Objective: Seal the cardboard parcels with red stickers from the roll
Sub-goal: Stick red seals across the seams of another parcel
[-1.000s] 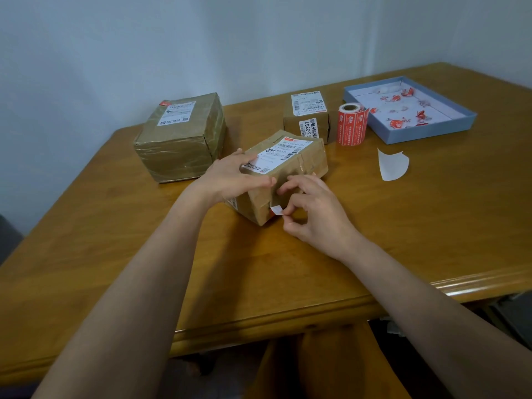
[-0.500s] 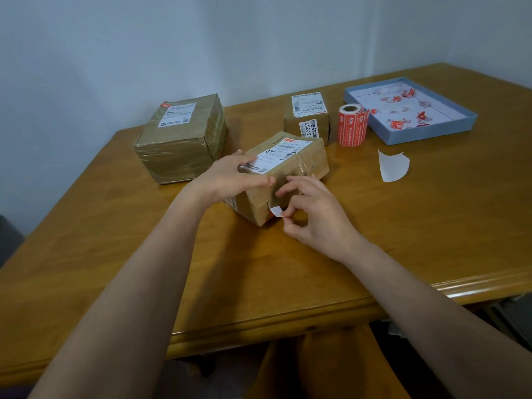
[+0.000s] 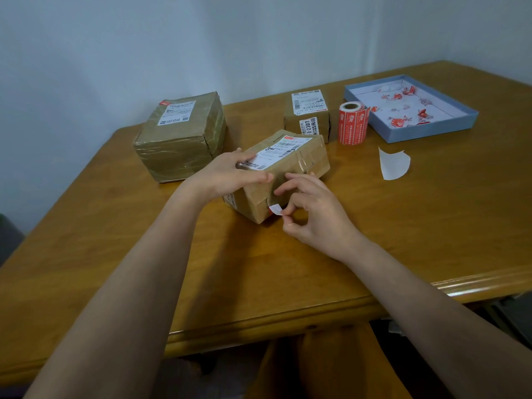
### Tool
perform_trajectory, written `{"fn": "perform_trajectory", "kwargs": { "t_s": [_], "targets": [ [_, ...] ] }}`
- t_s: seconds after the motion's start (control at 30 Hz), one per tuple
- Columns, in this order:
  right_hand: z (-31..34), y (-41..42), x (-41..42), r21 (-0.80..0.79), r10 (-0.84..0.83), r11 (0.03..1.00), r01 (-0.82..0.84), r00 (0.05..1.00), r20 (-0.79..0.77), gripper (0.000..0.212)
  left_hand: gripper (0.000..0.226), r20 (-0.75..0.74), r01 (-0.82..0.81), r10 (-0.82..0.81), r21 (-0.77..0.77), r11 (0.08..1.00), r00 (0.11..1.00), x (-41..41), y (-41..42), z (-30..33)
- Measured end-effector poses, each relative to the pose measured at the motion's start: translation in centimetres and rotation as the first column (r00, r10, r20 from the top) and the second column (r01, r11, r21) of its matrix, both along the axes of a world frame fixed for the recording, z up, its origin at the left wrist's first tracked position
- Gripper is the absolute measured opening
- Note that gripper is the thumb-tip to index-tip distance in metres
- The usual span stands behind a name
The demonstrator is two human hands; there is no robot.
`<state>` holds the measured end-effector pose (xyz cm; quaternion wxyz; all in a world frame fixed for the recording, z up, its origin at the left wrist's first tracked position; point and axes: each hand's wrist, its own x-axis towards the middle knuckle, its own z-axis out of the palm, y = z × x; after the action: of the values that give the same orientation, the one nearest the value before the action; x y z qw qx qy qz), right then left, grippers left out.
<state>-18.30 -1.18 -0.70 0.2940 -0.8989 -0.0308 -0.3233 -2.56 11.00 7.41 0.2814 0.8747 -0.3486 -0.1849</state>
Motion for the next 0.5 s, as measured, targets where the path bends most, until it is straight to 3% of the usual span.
{"fn": "perform_trajectory", "kwargs": {
  "t_s": [0.2,0.5],
  "targets": [
    [-0.17,-0.15,0.06,-0.001,0.013,1.0,-0.013,1.0,-0.005,0.018,0.08,0.004,0.012,-0.012,0.019,1.0,1.0,0.02,-0.01,0.14],
    [-0.2,-0.15,0.0,0.025,0.042,0.999,-0.042,0.999,0.017,0.021,0.078,-0.005,0.021,-0.021,0.017,1.0,1.0,0.31,-0.06,0.3]
  ]
}}
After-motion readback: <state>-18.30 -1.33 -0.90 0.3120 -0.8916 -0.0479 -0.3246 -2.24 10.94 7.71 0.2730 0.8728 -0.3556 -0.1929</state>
